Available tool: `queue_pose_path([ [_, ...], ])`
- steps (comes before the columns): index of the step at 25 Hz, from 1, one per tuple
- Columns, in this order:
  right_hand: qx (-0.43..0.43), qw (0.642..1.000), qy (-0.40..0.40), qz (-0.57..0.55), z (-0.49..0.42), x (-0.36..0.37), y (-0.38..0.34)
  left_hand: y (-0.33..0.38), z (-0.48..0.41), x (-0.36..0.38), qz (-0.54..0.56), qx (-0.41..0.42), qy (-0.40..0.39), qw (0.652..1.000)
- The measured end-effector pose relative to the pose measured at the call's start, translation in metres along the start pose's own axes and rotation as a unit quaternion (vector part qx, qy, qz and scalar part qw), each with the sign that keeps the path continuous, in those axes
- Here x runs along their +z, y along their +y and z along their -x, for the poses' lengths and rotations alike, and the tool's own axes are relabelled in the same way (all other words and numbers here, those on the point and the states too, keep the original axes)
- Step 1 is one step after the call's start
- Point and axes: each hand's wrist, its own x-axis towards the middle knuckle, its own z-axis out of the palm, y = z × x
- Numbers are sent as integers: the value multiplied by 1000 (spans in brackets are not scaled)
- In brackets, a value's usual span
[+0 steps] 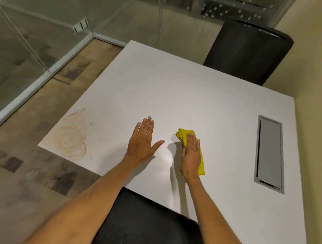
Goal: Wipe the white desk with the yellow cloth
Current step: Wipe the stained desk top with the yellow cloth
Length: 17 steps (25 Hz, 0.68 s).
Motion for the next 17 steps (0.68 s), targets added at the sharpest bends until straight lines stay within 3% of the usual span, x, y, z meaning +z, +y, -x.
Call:
queue_pose_path([
  [17, -106, 988, -112, 4, 6, 226, -265, -321, 58, -86, -36, -127, 26, 991],
])
